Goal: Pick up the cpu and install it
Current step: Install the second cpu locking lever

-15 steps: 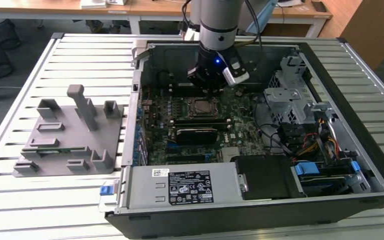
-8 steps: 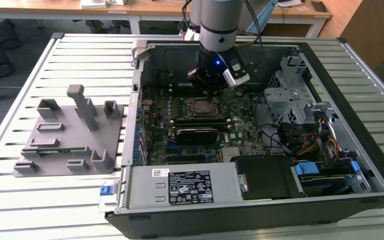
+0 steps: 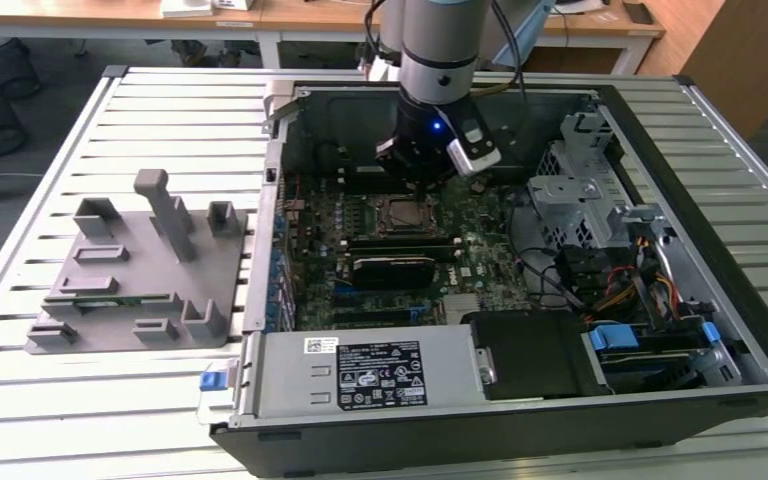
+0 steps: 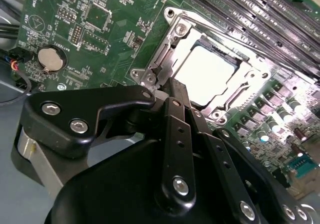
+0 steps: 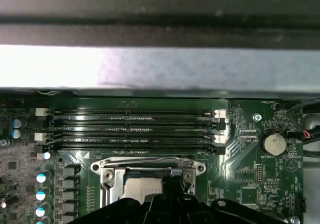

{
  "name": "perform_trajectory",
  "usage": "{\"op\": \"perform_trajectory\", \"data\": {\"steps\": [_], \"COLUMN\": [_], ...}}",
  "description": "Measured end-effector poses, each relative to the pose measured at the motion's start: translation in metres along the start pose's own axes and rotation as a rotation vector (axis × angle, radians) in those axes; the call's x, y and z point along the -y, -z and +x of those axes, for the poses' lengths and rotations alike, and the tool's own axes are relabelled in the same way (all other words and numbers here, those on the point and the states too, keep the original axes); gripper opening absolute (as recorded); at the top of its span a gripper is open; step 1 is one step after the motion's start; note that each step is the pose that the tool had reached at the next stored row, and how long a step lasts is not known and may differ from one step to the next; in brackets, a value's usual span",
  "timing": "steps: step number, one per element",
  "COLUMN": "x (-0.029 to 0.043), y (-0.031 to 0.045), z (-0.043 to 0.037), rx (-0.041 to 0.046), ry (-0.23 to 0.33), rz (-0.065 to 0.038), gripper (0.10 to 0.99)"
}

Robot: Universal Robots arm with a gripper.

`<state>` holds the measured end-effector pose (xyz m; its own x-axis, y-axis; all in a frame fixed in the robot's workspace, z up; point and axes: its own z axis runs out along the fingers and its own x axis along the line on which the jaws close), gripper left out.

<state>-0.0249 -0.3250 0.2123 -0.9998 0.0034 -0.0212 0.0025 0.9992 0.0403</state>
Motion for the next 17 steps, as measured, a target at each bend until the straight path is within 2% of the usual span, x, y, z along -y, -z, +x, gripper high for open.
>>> {"op": "perform_trajectory", "data": {"steps": [3, 5, 17], "x": [0.0000, 0.0020, 0.0036], "y": [0.0085, 0.0090, 0.0089], "z": [-0.0003, -0.0003, -0.0002], "rx": [-0.0002, -0.0002, -0.0002], "ry": [0.000, 0.000, 0.000], "rz": [0.000, -0.001, 0.003], "gripper": [0.110, 0.110, 0.110]}}
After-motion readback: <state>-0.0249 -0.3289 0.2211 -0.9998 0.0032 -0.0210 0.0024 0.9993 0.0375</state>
